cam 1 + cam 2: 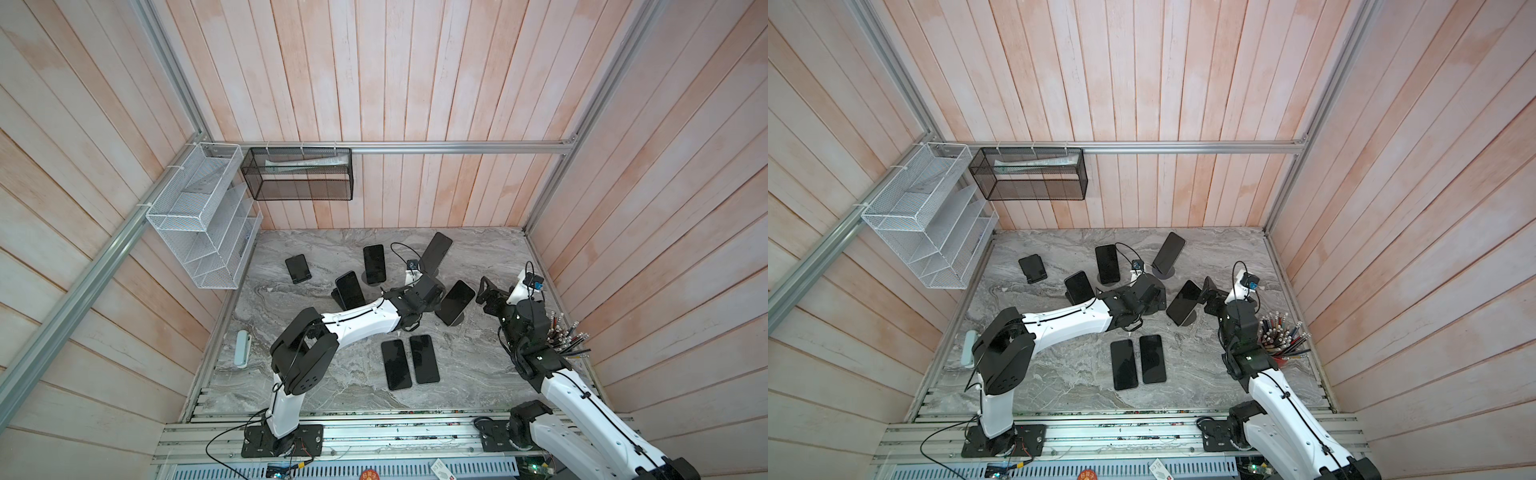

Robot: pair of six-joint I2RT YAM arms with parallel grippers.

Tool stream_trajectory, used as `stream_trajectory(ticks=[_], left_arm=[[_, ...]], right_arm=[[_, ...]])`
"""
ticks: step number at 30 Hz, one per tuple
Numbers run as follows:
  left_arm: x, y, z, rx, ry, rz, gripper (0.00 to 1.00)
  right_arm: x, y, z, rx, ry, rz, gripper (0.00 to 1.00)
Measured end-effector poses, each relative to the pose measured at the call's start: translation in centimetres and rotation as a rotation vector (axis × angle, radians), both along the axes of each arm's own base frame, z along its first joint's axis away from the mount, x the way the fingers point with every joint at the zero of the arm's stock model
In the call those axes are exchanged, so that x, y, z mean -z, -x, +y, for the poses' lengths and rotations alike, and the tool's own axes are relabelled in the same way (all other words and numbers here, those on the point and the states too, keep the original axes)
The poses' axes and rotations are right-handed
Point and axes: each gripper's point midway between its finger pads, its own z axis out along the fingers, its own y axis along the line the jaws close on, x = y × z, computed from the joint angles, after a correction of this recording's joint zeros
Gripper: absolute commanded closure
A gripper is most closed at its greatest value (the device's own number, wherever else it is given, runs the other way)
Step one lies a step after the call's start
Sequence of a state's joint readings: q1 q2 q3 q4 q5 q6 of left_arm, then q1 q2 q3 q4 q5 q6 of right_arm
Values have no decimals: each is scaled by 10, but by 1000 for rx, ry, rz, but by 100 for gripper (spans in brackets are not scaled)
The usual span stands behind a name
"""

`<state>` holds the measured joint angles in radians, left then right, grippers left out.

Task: Remove the phone from the phone stand
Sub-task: Pick up the phone stand from the center of the table.

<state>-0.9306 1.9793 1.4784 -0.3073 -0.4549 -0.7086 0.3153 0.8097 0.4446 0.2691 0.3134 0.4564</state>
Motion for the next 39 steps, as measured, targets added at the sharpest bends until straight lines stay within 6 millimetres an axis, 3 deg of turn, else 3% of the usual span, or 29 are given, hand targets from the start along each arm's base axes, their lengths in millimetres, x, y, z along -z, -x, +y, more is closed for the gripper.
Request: stream_trajectory(ticks=[4, 10, 18, 22, 31, 39], left_arm=[[7, -8, -9, -3, -10, 6, 0], [13, -13, -6, -19, -31, -6, 6], [41, -33, 11, -48, -86, 13, 24], [39, -37, 15, -47, -114, -8, 34], [39, -28, 17, -6, -148, -24, 47], [31, -9, 29, 46, -175, -39, 51]], right_arm=[[0, 0, 0, 1, -4, -1, 7], [-1, 0, 0, 5, -13, -5, 7], [-3, 1, 0, 2, -19, -13, 8], [-3, 1, 0, 2, -20, -13, 10], [-8, 3, -1, 2, -32, -32, 11], [-5, 1, 0, 2, -31, -24, 12]])
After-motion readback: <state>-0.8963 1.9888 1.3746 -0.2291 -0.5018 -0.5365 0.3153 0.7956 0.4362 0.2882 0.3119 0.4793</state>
